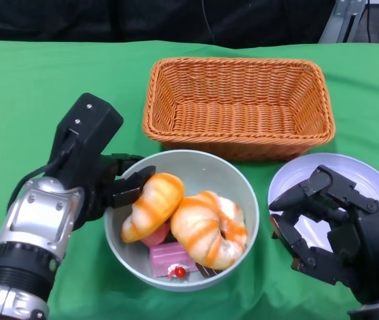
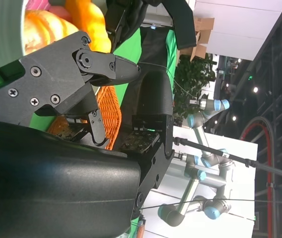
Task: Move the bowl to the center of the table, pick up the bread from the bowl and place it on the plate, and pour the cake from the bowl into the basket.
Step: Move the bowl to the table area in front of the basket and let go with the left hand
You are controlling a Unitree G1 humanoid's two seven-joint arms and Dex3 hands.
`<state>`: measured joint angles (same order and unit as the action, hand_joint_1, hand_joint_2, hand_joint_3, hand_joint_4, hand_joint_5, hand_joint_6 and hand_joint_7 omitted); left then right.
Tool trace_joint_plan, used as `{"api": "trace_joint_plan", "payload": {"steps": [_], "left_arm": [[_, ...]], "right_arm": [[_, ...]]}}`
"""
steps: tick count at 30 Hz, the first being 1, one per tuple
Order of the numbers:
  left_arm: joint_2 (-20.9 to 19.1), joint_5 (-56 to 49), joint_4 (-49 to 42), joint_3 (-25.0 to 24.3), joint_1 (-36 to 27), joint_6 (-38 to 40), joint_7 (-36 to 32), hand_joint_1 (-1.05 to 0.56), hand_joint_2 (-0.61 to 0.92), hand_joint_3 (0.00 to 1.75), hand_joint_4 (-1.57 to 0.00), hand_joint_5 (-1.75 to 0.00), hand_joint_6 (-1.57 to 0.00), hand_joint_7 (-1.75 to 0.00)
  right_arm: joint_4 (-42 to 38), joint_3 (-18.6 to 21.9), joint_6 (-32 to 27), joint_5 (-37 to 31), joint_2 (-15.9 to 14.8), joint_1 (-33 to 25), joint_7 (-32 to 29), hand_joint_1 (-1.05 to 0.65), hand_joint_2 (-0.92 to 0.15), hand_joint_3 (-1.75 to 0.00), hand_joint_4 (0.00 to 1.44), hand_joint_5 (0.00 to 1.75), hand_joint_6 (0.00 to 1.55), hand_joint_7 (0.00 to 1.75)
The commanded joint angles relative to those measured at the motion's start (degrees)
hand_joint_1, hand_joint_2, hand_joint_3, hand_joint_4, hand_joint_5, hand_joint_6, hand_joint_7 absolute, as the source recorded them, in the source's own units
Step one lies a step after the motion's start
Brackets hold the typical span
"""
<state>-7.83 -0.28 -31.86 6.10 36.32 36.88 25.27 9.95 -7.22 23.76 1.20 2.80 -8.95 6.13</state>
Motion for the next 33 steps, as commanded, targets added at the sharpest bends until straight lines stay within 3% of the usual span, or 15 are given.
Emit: {"api": "trace_joint_plan", "payload": {"steps": [1, 15, 22, 33], "left_arm": [[0.7, 0.6, -0.6, -0.1, 0.4, 0.3, -0.3, -0.50, 0.92, 0.58, -0.13, -0.01, -0.09, -0.01], [4.3, 3.2, 1.4, -2.9, -0.7, 0.0, -3.1, -0.49, 0.92, 0.50, -0.12, 0.00, -0.09, 0.00], [4.4, 3.0, 1.2, -1.3, -1.3, -3.0, -2.3, -0.52, 0.92, 0.54, -0.10, -0.01, -0.05, -0.01], [3.1, 0.7, 2.0, -0.6, -1.9, -5.7, -5.3, -0.52, 0.92, 0.52, -0.13, -0.02, -0.13, -0.03]], "right_arm": [[0.2, 0.2, 1.0, -0.1, -0.3, -0.2, -0.3, -0.28, -0.60, -0.74, 0.70, 1.54, 0.65, 1.25], [0.3, -0.2, 1.1, -0.1, -0.4, -0.1, -0.3, -0.28, -0.58, -0.77, 0.70, 1.54, 0.65, 1.25], [0.1, -0.2, 1.5, 0.2, -0.4, -0.2, -0.1, -0.27, -0.58, -0.77, 0.71, 1.53, 0.66, 1.24], [0.3, -0.3, 1.1, 0.3, -0.8, -0.2, 0.1, -0.28, -0.60, -0.73, 0.70, 1.53, 0.66, 1.23]]}}
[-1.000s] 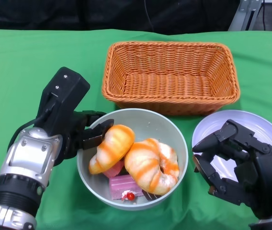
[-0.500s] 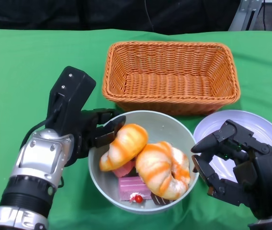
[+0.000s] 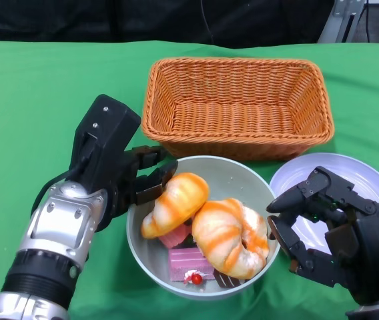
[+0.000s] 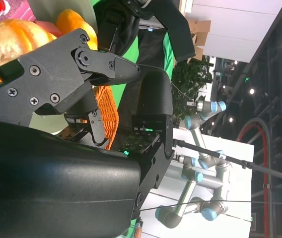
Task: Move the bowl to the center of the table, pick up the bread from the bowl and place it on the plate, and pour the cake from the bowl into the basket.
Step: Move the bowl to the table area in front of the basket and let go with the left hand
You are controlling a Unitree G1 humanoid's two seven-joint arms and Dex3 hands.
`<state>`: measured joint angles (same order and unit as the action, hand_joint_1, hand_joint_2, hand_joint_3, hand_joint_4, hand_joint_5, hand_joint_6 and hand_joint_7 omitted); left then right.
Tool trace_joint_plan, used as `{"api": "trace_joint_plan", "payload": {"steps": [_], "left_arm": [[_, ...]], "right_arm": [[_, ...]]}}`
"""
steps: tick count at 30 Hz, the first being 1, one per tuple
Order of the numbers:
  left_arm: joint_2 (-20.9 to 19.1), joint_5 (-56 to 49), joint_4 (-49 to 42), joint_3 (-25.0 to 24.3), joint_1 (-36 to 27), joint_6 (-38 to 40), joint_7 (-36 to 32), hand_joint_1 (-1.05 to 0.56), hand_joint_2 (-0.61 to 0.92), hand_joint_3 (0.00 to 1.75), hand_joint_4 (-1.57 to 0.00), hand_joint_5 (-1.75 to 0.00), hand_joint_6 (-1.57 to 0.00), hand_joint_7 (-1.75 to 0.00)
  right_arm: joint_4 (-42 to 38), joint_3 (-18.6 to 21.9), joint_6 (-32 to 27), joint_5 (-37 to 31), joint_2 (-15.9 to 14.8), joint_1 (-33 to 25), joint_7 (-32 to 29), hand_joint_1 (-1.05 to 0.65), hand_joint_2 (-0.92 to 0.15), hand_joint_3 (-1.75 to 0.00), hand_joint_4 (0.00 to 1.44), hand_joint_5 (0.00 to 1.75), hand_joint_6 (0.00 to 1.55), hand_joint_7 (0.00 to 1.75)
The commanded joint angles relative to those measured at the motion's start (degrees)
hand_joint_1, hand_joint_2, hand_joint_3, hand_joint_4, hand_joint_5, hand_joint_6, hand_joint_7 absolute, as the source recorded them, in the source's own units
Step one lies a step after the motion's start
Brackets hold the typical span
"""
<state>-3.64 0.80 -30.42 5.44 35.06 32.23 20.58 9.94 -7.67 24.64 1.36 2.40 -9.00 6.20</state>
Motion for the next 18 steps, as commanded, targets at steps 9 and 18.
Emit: {"api": "trace_joint_plan", "payload": {"steps": [9, 18], "left_arm": [[-5.3, -4.0, 4.8, 0.8, -1.7, -3.6, -2.8, -0.52, 0.92, 0.48, -0.25, -0.07, -0.25, -0.05], [-10.1, -2.6, 16.1, -0.2, -5.9, -3.2, 0.2, -0.56, 0.92, 0.41, -0.26, -0.06, -0.20, -0.02]], "right_arm": [[0.3, 0.1, 0.2, 0.7, -0.6, -0.6, 0.7, -0.27, -0.61, -0.71, 0.70, 1.52, 0.65, 1.23], [0.1, 0.3, 0.1, 0.9, -0.4, -0.6, 0.8, -0.27, -0.62, -0.68, 0.70, 1.53, 0.65, 1.23]]}}
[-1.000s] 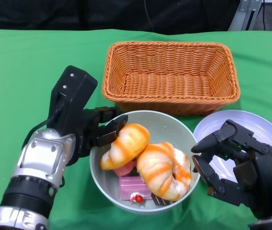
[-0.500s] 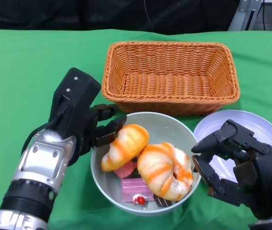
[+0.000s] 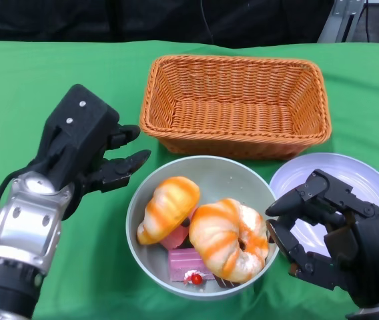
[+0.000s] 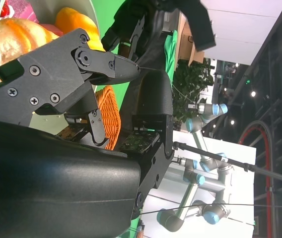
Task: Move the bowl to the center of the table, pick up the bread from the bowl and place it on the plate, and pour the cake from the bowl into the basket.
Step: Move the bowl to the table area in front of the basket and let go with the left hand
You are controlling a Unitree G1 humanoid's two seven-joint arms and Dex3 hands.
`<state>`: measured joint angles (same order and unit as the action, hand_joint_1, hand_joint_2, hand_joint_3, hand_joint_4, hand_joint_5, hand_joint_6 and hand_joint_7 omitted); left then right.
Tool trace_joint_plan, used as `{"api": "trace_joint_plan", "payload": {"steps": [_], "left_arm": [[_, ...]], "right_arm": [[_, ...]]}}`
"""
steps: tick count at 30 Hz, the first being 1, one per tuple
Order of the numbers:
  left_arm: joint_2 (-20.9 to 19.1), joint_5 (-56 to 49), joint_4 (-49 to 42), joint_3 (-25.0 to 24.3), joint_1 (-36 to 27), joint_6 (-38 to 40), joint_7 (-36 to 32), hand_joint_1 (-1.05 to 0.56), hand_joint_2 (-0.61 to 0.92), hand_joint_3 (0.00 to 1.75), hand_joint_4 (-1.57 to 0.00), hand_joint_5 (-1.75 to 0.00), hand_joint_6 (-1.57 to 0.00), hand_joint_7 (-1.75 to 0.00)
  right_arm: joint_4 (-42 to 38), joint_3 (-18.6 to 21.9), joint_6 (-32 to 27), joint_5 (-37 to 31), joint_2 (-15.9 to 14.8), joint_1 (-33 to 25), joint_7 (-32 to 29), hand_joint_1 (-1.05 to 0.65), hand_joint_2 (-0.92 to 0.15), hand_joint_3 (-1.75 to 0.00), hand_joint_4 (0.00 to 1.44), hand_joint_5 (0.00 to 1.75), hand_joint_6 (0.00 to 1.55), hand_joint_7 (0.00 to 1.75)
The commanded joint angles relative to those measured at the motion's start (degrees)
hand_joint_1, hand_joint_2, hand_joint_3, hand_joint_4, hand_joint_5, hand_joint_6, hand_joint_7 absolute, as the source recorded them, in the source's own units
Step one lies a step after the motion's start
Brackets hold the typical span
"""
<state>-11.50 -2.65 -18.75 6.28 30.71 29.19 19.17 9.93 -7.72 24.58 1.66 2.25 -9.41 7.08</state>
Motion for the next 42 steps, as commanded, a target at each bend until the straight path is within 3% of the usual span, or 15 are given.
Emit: {"api": "trace_joint_plan", "payload": {"steps": [1, 7, 9, 13, 17, 18, 20, 21, 24, 27, 29, 34, 42], "left_arm": [[-2.7, 1.2, 6.0, -1.5, -2.1, 0.0, 1.9, -0.56, 0.92, 0.39, -0.26, -0.06, -0.20, -0.02], [-3.7, 4.8, 14.4, -5.7, -6.2, -1.2, 2.2, -0.51, 0.92, 0.30, -0.35, -0.10, -0.28, -0.04], [-1.7, 7.1, 13.9, -9.1, -8.4, -7.8, 0.6, -0.49, 0.92, 0.27, -0.44, -0.14, -0.35, -0.07], [3.4, 12.1, 8.1, -14.8, -10.9, -22.4, -1.7, -0.33, 0.92, 0.14, -0.73, -0.22, -0.69, -0.13], [5.8, 16.6, -1.9, -18.6, -10.9, -37.8, 1.7, -0.23, 0.92, 0.18, -0.93, -0.32, -0.94, -0.20], [6.0, 17.6, -4.2, -19.1, -10.6, -40.3, 2.8, -0.22, 0.92, 0.18, -0.95, -0.38, -0.98, -0.20], [6.1, 18.8, -7.9, -20.0, -10.3, -45.0, 4.5, -0.22, 0.92, 0.22, -0.86, -0.83, -1.07, -0.27], [6.1, 19.0, -9.2, -20.1, -10.3, -46.7, 4.9, -0.22, 0.92, 0.22, -0.82, -0.98, -1.08, -0.34], [7.0, 20.0, -12.1, -21.3, -11.6, -52.8, 5.4, -0.21, 0.92, 0.24, -0.84, -1.21, -1.10, -0.50], [7.4, 20.0, -13.7, -21.5, -12.7, -57.1, 5.7, -0.21, 0.92, 0.29, -0.81, -1.36, -1.03, -0.71], [7.6, 20.2, -13.9, -21.3, -13.5, -58.5, 6.1, -0.20, 0.92, 0.30, -0.79, -1.38, -0.96, -0.85], [8.5, 21.4, -12.3, -20.4, -15.3, -58.6, 7.3, -0.17, 0.92, 0.27, -0.76, -1.48, -0.89, -1.02], [10.0, 19.5, -10.3, -18.8, -18.0, -61.0, 5.2, -0.16, 0.88, 0.38, -0.75, -1.47, -0.86, -1.10]], "right_arm": [[0.0, 0.4, 0.1, 0.7, -0.3, -0.2, -0.1, -0.27, -0.62, -0.68, 0.70, 1.53, 0.65, 1.23], [0.0, 0.6, -0.3, 1.1, -0.4, -0.3, 0.2, -0.26, -0.61, -0.70, 0.70, 1.54, 0.65, 1.24], [-0.1, 0.7, -0.4, 1.8, -0.6, -0.4, 0.6, -0.26, -0.61, -0.70, 0.70, 1.54, 0.65, 1.24], [-0.6, 1.1, 0.0, 2.1, -0.8, -0.6, 0.9, -0.28, -0.61, -0.70, 0.69, 1.54, 0.65, 1.24], [-0.8, 1.6, 0.3, 2.3, -1.0, -0.8, 1.1, -0.27, -0.61, -0.70, 0.69, 1.54, 0.65, 1.24], [-0.9, 1.7, 0.3, 2.3, -1.0, -0.9, 1.2, -0.27, -0.61, -0.70, 0.69, 1.54, 0.65, 1.24], [-1.1, 2.1, 0.5, 2.4, -1.2, -1.0, 1.4, -0.25, -0.61, -0.70, 0.69, 1.55, 0.64, 1.24], [-1.2, 2.2, 0.5, 2.4, -1.3, -1.0, 1.5, -0.26, -0.61, -0.70, 0.69, 1.55, 0.64, 1.24], [-1.8, 3.0, 0.8, 2.5, -1.7, -1.1, 1.8, -0.25, -0.61, -0.70, 0.69, 1.55, 0.64, 1.25], [-2.3, 3.5, 1.1, 2.9, -1.9, -1.2, 2.2, -0.24, -0.60, -0.71, 0.69, 1.56, 0.64, 1.26], [-2.5, 3.8, 1.3, 2.8, -1.9, -1.3, 2.1, -0.24, -0.60, -0.72, 0.68, 1.55, 0.64, 1.25], [-2.9, 4.3, 2.2, 3.3, -2.3, -1.6, 2.5, -0.23, -0.58, -0.75, 0.68, 1.55, 0.65, 1.24], [-1.5, 5.5, 1.8, 3.4, -3.0, -2.9, 3.1, -0.23, -0.57, -0.78, 0.67, 1.53, 0.65, 1.22]]}}
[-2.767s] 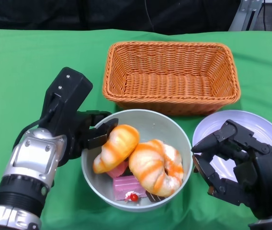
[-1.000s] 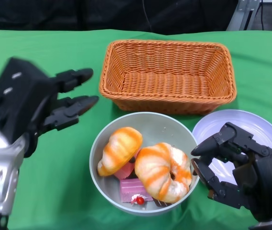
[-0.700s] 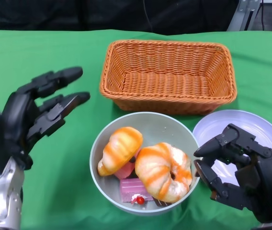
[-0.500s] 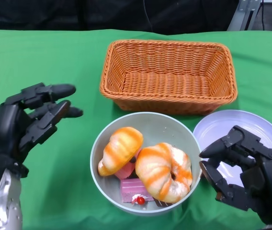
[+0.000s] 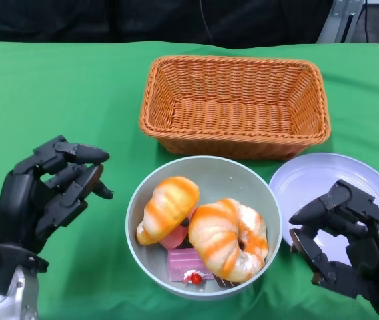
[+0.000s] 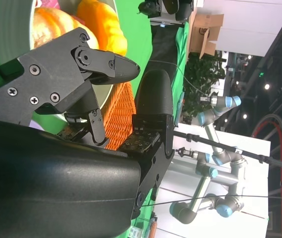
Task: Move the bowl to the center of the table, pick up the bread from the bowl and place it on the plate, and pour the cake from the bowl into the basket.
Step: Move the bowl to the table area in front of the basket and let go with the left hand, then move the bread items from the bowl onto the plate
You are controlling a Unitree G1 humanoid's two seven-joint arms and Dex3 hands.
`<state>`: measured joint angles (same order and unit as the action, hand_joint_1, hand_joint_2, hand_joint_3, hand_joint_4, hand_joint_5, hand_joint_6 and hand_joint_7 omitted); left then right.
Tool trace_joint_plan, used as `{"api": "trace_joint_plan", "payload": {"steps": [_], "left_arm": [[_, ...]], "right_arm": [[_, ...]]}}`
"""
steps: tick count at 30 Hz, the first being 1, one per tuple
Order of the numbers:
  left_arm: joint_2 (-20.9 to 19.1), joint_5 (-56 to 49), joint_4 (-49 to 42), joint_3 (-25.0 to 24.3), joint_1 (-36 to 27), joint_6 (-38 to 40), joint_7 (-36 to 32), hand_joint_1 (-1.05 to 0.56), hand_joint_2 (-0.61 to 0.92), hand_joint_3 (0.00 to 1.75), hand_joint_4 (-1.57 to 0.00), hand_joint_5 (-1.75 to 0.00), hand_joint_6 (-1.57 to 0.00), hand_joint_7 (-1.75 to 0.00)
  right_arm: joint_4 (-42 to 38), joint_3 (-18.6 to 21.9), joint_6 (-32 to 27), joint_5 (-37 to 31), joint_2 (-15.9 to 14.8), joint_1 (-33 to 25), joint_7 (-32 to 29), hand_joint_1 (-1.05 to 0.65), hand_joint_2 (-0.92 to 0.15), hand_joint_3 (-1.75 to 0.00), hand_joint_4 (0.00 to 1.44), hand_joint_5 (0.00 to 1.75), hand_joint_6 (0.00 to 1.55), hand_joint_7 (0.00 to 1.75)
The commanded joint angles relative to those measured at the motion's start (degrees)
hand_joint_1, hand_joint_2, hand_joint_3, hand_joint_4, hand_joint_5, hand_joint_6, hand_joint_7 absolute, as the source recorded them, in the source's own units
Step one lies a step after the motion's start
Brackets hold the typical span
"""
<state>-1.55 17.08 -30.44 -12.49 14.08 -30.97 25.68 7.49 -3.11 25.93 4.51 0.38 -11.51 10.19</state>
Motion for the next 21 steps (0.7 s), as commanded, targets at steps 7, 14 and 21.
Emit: {"api": "trace_joint_plan", "payload": {"steps": [7, 14, 21], "left_arm": [[0.6, 0.3, 5.1, 1.5, -4.6, -0.4, -0.6, -0.15, 0.80, 0.55, -0.75, -1.46, -0.86, -1.08], [0.5, 0.1, 5.6, 2.0, -5.4, 0.0, -1.0, -0.12, 0.79, 0.56, -0.76, -1.47, -0.86, -1.06], [0.2, -0.5, 3.6, 1.7, -4.3, -0.9, -1.7, -0.09, 0.74, 0.65, -0.75, -1.48, -0.86, -1.09]], "right_arm": [[1.1, 2.0, 3.4, -1.1, -1.9, -0.5, -0.5, -0.26, -0.56, -0.78, 0.69, 1.47, 0.67, 1.19], [8.0, 0.9, 2.8, -12.5, -4.2, 2.8, -1.3, -0.30, -0.69, -0.46, 0.66, 1.33, 0.68, 0.96], [19.5, -2.7, -3.1, -31.8, -9.5, 9.3, 2.0, -0.52, -0.89, -0.01, 0.54, 0.80, 0.68, 0.26]]}}
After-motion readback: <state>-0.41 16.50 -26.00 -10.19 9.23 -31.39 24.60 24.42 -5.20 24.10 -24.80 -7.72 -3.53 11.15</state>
